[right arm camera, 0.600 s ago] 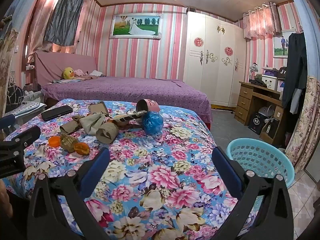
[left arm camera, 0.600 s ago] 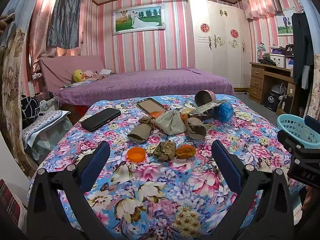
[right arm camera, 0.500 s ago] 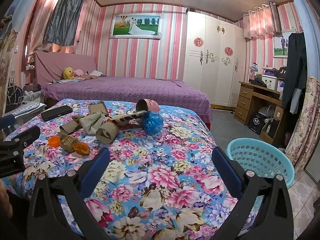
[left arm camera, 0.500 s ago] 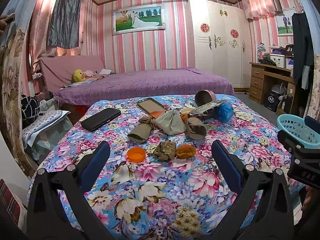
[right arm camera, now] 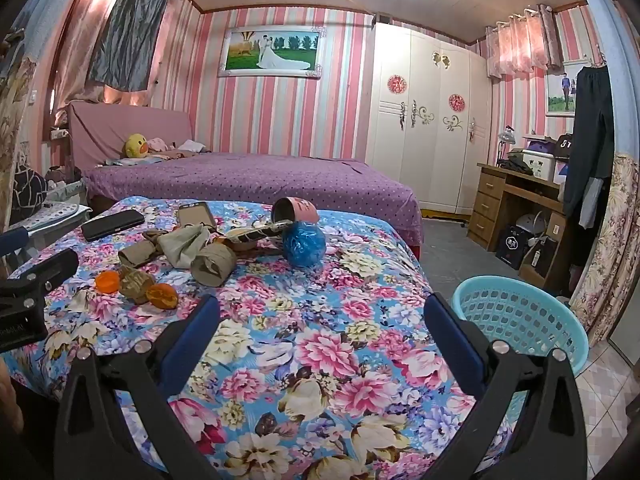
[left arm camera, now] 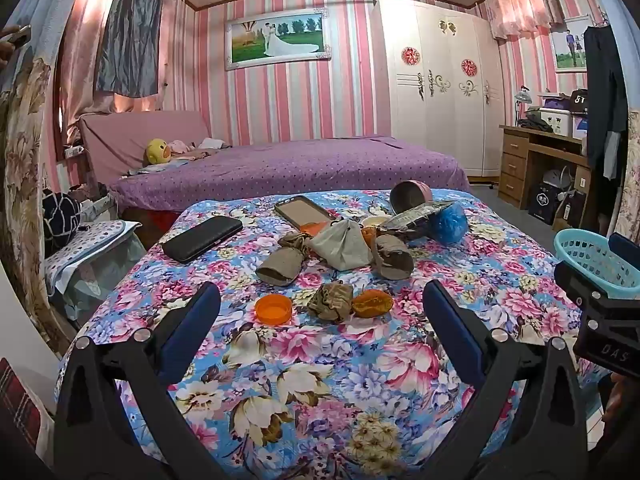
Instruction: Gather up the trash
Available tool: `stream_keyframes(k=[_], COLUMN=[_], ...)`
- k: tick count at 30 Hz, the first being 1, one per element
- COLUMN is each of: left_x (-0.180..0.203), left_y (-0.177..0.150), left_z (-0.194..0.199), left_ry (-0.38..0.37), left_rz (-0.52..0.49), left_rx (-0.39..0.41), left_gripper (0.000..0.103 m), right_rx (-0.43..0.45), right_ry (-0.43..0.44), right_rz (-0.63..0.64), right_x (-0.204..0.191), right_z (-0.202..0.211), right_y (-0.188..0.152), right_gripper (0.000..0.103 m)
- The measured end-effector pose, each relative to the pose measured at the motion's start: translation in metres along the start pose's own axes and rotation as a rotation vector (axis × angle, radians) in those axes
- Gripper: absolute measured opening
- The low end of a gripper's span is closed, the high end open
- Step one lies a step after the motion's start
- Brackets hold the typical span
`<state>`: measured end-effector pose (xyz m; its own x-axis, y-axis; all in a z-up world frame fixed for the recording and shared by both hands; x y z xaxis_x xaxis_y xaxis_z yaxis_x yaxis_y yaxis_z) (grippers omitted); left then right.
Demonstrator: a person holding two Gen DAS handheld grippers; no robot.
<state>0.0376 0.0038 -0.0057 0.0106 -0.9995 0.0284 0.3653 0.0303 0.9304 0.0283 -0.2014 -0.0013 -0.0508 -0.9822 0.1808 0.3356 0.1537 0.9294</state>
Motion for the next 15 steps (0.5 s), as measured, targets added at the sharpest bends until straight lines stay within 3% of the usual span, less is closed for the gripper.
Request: stream_keyframes(k=[15], left_x=[0.0000], left_y=[-0.0010], left_z=[0.0001], left_ry=[0.000], left_rz=[0.001], left_rx=[0.001], left_gripper=[0.098], right_rx=[-0.004], right_ry=[0.003], right_rz=[-0.008], right_x=[0.0010], right_z=[-0.0004], right_y=[0.0000], right_gripper=[0.099])
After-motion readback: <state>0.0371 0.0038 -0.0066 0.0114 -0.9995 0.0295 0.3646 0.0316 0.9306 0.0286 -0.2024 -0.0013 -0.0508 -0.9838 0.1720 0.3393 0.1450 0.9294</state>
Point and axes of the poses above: each gripper's, at about its wrist camera, not at the fingertips, and z roughly against the way its jaws point, x to its right, y to its top, the point moved 4 cm from there along -z, roughly the way its jaws point, and after that the axes turned 6 degrees about z, right-handed, at the moved point
